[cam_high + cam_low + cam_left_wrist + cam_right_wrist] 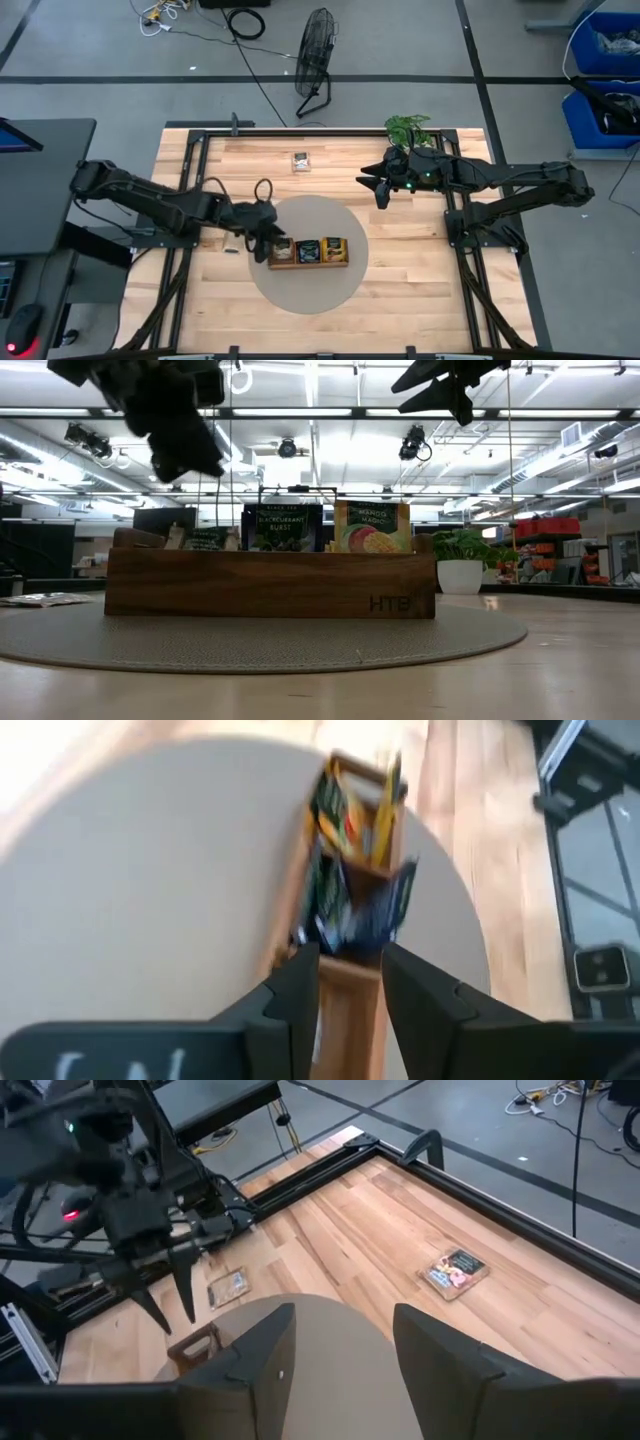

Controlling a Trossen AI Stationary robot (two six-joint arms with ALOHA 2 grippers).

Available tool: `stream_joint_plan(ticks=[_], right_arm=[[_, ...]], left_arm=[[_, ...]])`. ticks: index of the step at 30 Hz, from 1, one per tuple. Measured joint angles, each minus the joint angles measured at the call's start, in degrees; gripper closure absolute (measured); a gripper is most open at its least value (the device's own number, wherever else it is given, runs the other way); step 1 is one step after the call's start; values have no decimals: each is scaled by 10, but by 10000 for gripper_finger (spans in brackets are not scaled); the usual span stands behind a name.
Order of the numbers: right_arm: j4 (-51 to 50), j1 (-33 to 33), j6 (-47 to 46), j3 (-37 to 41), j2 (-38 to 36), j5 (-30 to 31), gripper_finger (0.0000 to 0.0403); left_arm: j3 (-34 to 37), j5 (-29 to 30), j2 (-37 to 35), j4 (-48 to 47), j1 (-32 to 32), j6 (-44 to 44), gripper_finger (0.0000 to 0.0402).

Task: Pick & Place Tea
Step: Put the brown tea bag into the left section of the wooden organizer

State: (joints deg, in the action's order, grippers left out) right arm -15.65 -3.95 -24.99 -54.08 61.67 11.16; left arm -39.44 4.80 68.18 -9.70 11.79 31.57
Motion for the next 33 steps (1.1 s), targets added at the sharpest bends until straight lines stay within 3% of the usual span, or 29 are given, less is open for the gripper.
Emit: stream_joint_plan(ticks=[10,17,23,27,33], right_arm=[[-3,-6,-1,0,0,0,224],[-6,-6,-11,0,4,0,224],[-7,-6,-15,0,12,0,224],[-8,-6,-15,0,21,0,224],[-6,-6,-15,0,35,0,224]], left_arm=[[-19,6,-43,-18,-70,-19,289],[-20,3,-45,-15,-145,62,289],[-20,-65,-44,-12,-259,106,284],[-20,-101,-33,14,-343,113,259],[-20,-179,30,86,-458,152,188]])
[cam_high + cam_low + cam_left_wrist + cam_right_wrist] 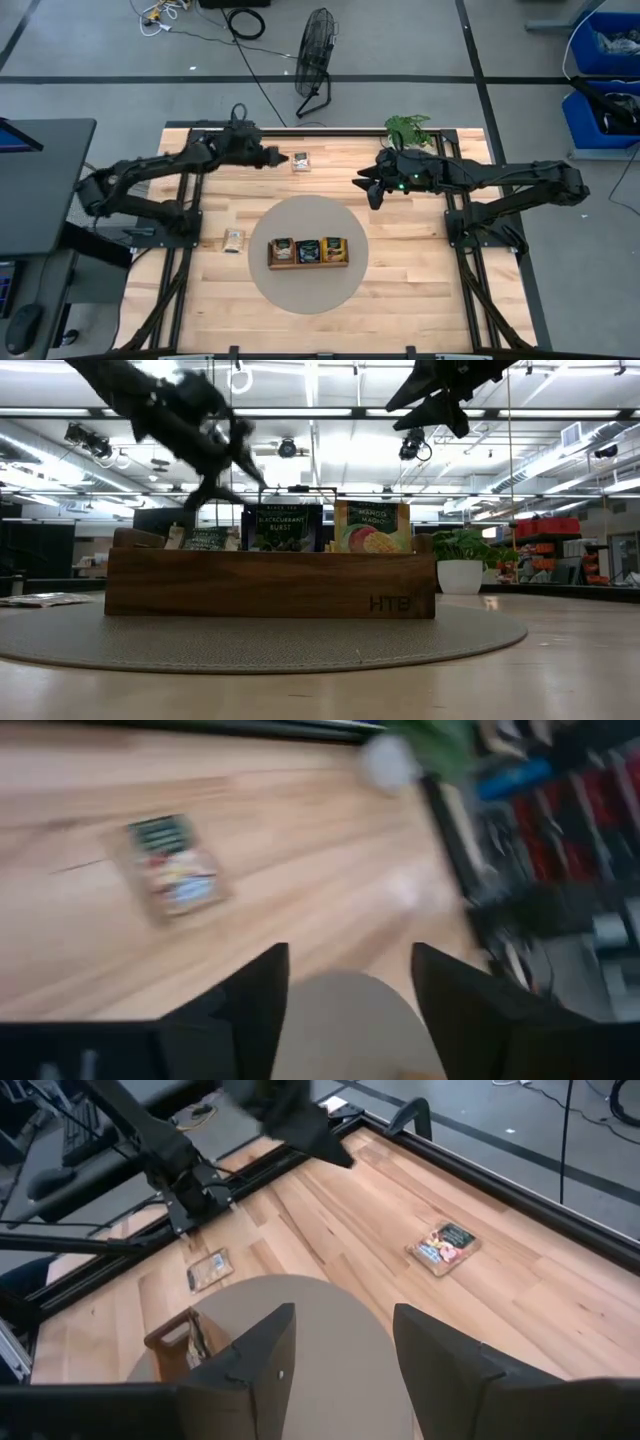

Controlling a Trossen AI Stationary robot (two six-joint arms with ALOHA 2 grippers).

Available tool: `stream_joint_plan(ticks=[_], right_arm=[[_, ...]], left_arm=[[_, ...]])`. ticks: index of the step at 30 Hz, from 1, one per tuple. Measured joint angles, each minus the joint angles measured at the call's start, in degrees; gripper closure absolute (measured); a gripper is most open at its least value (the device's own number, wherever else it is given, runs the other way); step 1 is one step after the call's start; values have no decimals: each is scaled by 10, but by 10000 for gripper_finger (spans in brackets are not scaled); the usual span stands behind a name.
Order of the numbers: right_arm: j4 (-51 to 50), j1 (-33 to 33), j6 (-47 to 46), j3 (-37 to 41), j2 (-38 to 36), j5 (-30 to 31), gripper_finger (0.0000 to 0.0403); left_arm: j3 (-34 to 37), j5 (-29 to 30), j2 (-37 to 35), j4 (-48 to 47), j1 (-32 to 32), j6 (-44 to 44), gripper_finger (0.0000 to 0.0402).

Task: Pick & Place Tea
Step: Put the brown tea bag into the left section of the wooden organizer

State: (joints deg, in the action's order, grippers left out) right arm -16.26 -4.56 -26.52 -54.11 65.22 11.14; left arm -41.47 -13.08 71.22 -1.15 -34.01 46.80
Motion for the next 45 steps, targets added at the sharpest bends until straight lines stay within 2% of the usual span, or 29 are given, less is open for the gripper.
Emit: stream_joint_plan(ticks=[5,11,17,21,28,30,37,45], right_arm=[[-2,0,0,0,3,0,224],[-6,0,0,0,3,0,224],[-6,0,5,0,3,0,224],[-6,0,7,0,3,0,224],[-23,0,7,0,3,0,224],[-27,0,7,0,3,0,224],[-33,0,16,0,3,-1,224],[-34,0,17,0,3,-1,224]], left_arm=[[1,-25,80,37,-66,16,148],[-7,-68,173,130,-109,43,141],[-96,-81,267,130,-116,22,146],[-192,-85,329,46,-116,10,147],[-344,-86,412,-189,-117,-136,148],[-372,-89,426,-224,-117,-178,147],[-418,-104,465,-282,-118,-247,148],[-437,-107,502,-319,-118,-255,148]])
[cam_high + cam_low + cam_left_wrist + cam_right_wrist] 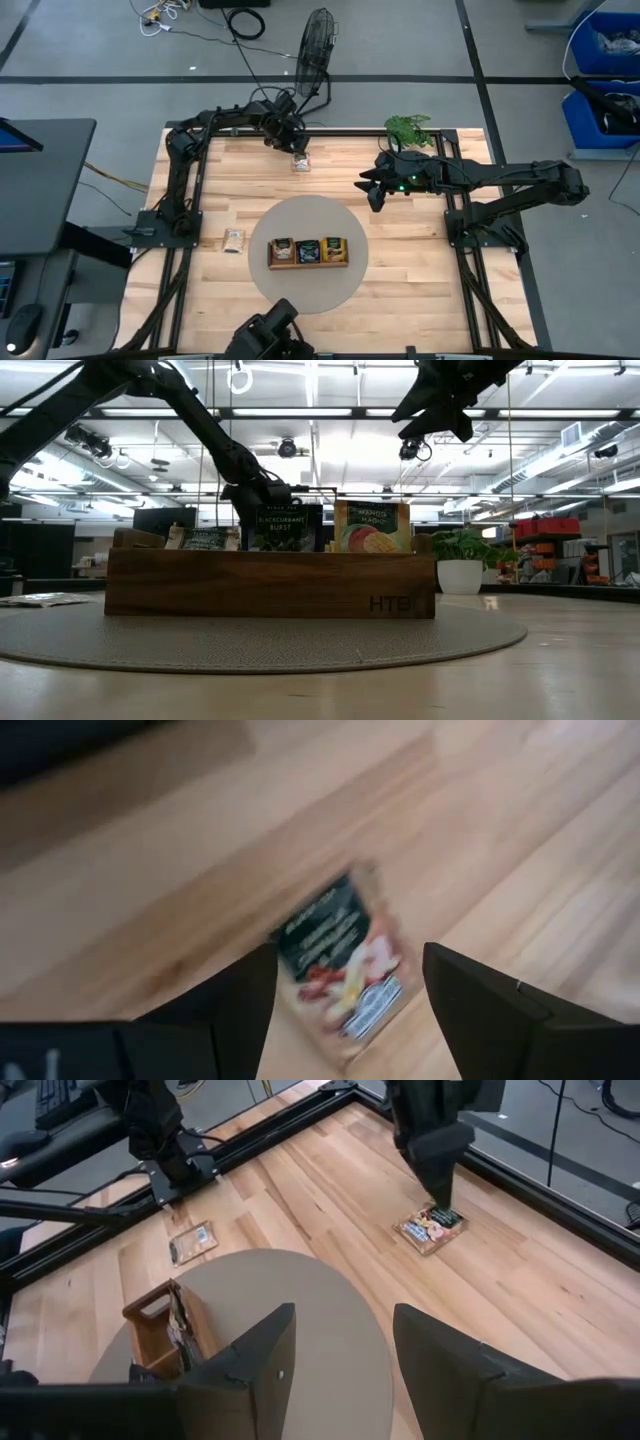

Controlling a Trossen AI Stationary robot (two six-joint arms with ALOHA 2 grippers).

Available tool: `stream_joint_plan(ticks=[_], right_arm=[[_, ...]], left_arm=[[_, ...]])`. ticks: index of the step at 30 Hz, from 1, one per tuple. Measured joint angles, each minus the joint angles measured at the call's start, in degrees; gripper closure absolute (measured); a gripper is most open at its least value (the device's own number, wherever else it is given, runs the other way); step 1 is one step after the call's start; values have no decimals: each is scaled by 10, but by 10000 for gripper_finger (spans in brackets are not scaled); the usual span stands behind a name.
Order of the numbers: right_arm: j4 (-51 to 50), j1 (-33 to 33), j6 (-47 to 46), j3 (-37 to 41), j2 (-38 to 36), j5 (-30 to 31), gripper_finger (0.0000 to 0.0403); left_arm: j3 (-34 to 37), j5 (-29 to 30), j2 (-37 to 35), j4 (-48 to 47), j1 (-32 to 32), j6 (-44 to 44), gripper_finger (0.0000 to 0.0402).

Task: Pick & Place Tea
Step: Put the brown tea bag into the left section of the wooden organizer

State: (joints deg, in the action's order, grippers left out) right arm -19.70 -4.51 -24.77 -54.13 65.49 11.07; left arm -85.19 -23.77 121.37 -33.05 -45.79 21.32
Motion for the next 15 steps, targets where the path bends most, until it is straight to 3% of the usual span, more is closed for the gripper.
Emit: stream_joint_plan(ticks=[15], right_arm=[[-6,-3,0,0,0,1,224]], left_arm=[[-2,97,11,-45,30,-75,161]])
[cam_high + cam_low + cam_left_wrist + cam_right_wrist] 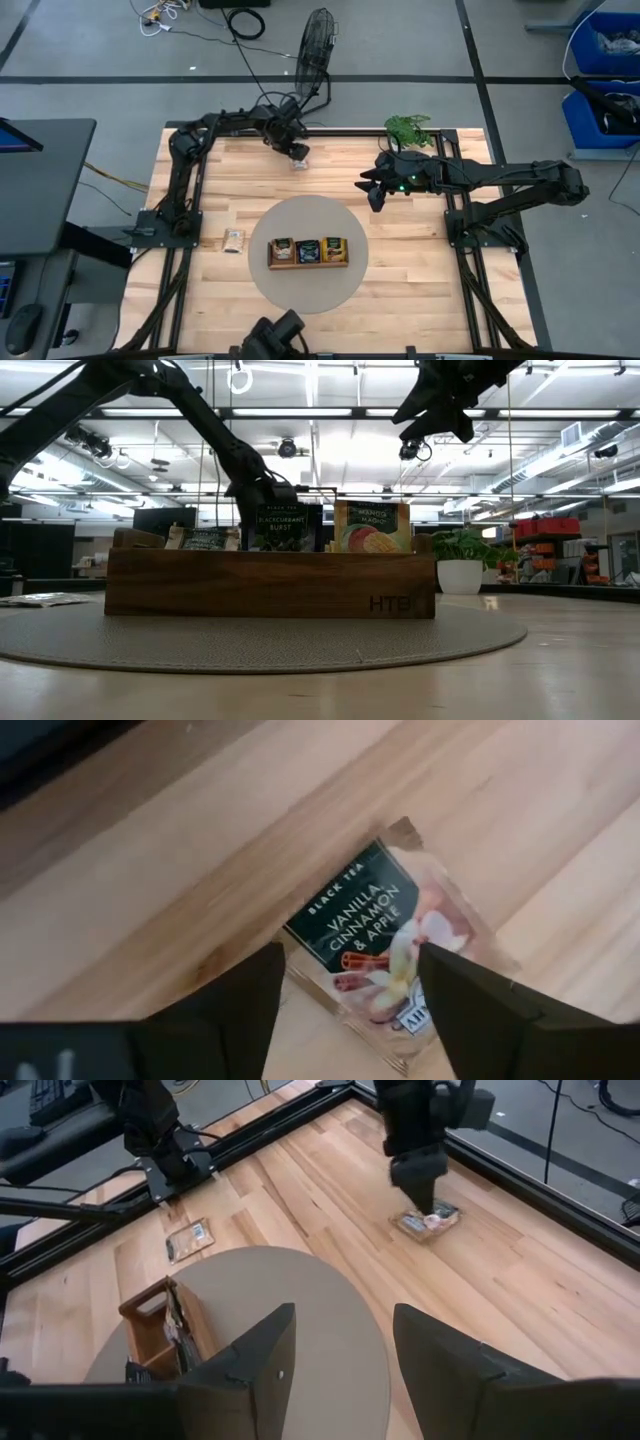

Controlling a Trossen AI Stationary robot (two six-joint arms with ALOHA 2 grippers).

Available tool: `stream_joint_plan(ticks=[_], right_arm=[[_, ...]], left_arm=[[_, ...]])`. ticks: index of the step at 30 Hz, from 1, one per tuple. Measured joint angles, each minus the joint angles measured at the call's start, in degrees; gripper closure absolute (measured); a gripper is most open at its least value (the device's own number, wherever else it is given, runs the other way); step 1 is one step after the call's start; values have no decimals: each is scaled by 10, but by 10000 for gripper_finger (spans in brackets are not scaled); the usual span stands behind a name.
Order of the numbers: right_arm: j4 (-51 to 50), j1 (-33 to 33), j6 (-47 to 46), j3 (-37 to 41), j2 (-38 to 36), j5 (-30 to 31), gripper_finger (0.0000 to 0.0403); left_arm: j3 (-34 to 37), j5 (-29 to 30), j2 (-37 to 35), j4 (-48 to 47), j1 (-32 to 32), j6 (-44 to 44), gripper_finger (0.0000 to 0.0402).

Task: Pick & Place Tea
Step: Put the brown tea bag into the left section of the wooden organizer

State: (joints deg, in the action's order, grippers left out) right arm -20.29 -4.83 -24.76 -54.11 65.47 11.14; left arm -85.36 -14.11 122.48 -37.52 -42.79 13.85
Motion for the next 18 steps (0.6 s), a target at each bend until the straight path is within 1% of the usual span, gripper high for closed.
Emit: stream_joint_plan(ticks=[2,4,11,13,18], right_arm=[[0,-3,0,0,0,0,224],[0,-6,1,0,0,0,224],[0,-14,2,0,0,0,224],[0,-14,2,0,0,0,224],[-1,-14,-2,0,0,0,224]], left_arm=[[0,18,0,-10,10,-22,185],[0,21,0,-15,18,-30,219],[2,14,2,-12,31,-37,380],[2,12,2,-14,32,-44,392],[3,8,-1,-19,31,-40,397]])
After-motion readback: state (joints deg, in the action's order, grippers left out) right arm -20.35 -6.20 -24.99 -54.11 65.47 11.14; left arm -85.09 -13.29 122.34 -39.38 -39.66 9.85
